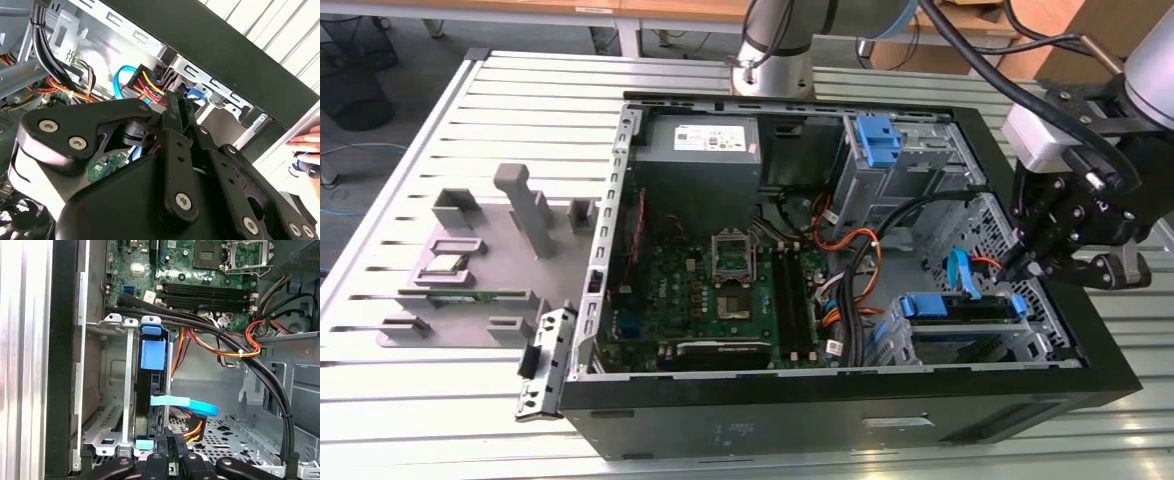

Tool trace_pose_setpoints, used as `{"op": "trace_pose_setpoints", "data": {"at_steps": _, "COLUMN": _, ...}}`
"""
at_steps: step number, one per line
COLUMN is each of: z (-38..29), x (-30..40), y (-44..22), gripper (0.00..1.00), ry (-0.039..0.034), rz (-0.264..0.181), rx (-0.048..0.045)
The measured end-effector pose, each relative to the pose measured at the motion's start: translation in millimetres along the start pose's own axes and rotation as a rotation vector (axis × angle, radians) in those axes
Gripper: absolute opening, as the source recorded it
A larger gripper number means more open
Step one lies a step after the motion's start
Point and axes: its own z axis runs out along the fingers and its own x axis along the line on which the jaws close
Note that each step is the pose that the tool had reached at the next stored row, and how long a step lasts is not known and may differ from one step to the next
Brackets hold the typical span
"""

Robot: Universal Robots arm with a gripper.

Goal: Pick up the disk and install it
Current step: 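Insert the second disk wire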

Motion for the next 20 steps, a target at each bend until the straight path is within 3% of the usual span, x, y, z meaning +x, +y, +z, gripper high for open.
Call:
{"op": "trace_pose_setpoints", "data": {"at_steps": 13, "z": 4.2, "x": 8.8, "y": 13.1, "gripper": 0.18, "ry": 0.0003, "rz": -0.017, "rx": 0.0308}}
{"op": "trace_pose_setpoints", "data": {"at_steps": 20, "z": 8.5, "x": 9.6, "y": 15.6, "gripper": 0.18, "ry": -0.0095, "rz": -0.043, "rx": 0.0413}}
